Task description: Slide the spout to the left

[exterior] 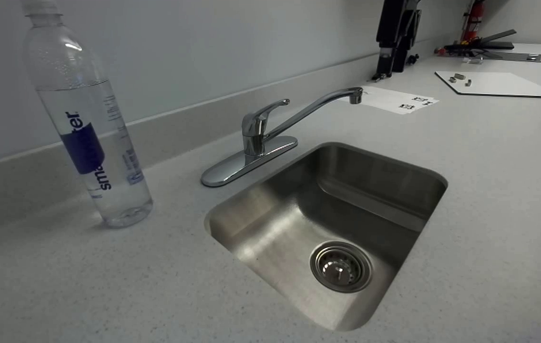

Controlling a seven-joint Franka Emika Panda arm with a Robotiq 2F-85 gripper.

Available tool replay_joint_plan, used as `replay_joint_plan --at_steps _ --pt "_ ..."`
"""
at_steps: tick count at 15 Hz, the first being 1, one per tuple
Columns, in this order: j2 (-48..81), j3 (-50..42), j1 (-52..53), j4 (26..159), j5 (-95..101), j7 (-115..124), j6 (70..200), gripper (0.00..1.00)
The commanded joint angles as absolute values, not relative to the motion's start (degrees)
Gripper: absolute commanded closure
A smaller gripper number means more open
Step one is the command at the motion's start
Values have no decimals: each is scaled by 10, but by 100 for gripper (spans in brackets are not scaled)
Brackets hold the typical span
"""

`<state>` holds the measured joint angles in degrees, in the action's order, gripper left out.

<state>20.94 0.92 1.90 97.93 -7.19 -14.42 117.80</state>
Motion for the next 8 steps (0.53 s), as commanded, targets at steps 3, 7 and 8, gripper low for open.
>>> replay_joint_plan --at_steps 3,7,8 --pt "194 27 10 1002 -80 -135 1216 0" --pt "198 29 9 998 -79 -136 1248 0" --pt "202 28 8 993 -78 -135 1257 0"
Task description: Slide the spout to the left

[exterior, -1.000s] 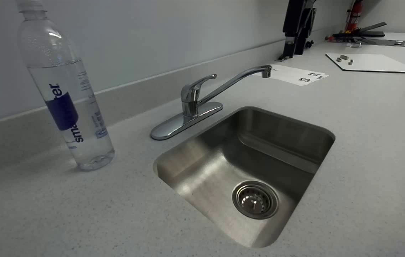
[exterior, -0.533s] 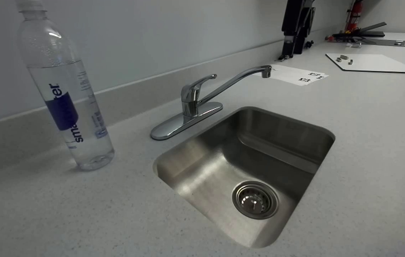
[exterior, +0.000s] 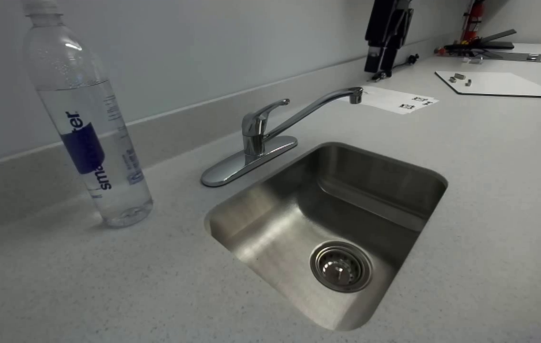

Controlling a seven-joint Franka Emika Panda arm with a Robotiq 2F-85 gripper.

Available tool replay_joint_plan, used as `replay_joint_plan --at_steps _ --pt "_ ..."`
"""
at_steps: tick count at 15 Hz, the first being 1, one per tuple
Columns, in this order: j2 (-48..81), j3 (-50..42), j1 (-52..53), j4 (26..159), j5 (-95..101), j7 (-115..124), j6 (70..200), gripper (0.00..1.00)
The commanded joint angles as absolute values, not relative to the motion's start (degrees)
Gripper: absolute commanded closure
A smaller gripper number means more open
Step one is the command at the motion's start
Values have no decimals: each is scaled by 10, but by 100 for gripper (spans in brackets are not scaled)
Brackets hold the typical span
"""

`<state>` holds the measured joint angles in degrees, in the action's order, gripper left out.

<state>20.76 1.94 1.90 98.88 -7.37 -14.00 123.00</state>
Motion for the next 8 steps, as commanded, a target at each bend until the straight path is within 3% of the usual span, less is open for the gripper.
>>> replay_joint_plan --at_steps 1,6,7,8 --pt "205 27 8 992 -77 -133 1267 0" --pt "243 18 -2 961 -62 -134 1319 0" --pt "254 17 -5 953 -60 -134 1334 25" --pt "260 17 -6 955 -59 -133 1354 26"
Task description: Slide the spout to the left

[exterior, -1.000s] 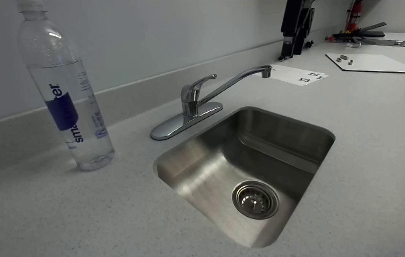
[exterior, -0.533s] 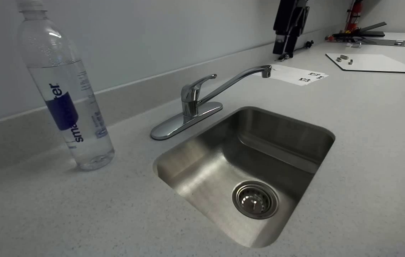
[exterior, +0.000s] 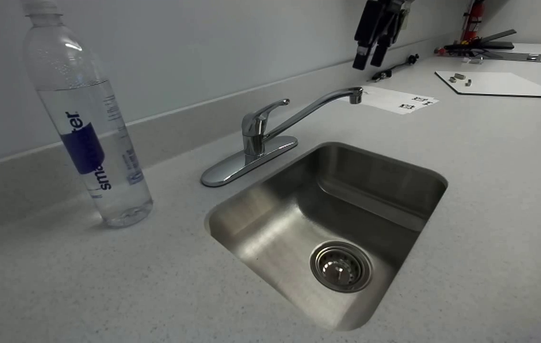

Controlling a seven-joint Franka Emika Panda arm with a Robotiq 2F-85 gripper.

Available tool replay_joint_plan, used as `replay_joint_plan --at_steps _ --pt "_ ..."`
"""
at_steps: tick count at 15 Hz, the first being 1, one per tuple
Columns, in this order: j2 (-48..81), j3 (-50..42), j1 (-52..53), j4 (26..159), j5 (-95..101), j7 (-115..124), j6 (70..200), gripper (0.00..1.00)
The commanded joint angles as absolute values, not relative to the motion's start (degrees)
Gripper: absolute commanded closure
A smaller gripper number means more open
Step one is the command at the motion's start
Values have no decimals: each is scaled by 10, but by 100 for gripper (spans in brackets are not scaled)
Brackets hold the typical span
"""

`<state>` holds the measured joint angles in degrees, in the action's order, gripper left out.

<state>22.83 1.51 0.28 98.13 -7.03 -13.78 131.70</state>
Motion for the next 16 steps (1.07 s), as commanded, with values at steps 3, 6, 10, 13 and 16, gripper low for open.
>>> replay_joint_plan --at_steps 3,6,10,13,16 --pt "289 22 -10 942 -59 -135 1403 51" --pt "316 33 -5 941 -61 -130 1446 73" --pt "350 51 1 927 -60 -131 1479 99" --pt "367 63 4 918 -59 -132 1497 100" --pt "373 68 9 916 -57 -127 1505 100"
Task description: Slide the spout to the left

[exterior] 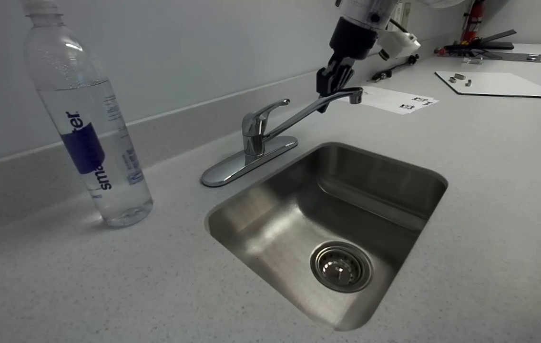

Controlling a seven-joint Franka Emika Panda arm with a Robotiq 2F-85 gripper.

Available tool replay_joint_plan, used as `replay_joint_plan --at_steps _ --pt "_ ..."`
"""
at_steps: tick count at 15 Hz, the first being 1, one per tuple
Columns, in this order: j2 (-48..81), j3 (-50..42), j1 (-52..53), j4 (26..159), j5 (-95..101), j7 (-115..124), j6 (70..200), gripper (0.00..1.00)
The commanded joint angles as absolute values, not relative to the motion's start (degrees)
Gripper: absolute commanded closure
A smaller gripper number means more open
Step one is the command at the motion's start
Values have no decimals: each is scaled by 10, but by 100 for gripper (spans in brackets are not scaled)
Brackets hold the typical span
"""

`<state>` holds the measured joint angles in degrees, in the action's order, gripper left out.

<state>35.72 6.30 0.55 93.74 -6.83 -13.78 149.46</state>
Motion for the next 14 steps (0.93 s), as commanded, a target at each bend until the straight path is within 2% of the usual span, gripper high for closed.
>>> replay_joint_plan --at_steps 1,9,14 --pt "371 69 10 919 -57 -125 1502 100" --pt "344 82 12 902 -65 -123 1410 100" --pt "306 83 10 907 -77 -108 1303 100"
